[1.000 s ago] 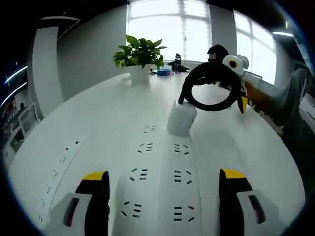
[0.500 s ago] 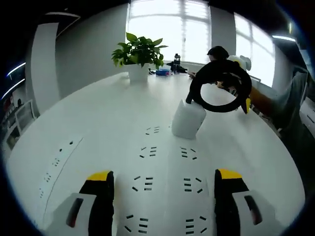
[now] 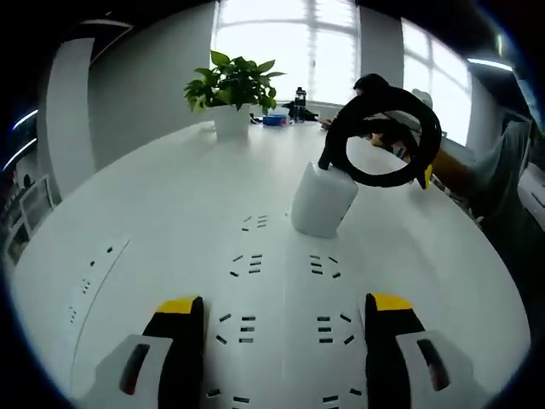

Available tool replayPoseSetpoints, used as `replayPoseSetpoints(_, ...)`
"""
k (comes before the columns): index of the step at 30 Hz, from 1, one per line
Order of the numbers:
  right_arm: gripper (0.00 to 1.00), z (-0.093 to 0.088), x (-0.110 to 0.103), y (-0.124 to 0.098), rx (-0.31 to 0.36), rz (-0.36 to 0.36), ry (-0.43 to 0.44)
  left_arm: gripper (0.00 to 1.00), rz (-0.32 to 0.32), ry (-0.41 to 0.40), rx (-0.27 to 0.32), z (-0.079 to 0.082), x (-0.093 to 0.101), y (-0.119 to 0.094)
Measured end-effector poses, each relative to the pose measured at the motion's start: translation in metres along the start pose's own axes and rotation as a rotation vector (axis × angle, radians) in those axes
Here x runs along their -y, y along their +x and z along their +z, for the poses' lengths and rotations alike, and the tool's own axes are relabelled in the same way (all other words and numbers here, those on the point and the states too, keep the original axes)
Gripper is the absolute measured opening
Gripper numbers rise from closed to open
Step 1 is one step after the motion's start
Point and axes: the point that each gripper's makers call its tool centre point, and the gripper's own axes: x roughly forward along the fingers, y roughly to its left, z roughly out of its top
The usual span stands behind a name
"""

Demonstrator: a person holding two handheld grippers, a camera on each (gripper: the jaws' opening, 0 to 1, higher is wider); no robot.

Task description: Straighten the power strip on the desk, plug the charger into it

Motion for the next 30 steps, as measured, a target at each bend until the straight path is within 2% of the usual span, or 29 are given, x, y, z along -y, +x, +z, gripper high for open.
replayPoseSetpoints(4,0.96,0.001,-0.002,0.000,0.001,0.001,-0.003,0.80,-0.031,0.010,0.024,0.001,0.000,-0.002)
replayPoseSetpoints(11,0.96,0.016,-0.015,0.004,0.038,0.024,-0.009,0.78,-0.023,0.011,0.029,0.001,0.001,-0.004)
replayPoseSetpoints(19,0.96,0.015,-0.014,0.000,0.029,0.015,-0.017,0.77,-0.045,0.009,0.058,0.000,0.003,-0.006)
replayPoseSetpoints(30,0.95,0.012,-0.016,-0.003,0.006,0.007,-0.028,0.76,-0.059,0.014,0.040,-0.004,0.011,-0.009)
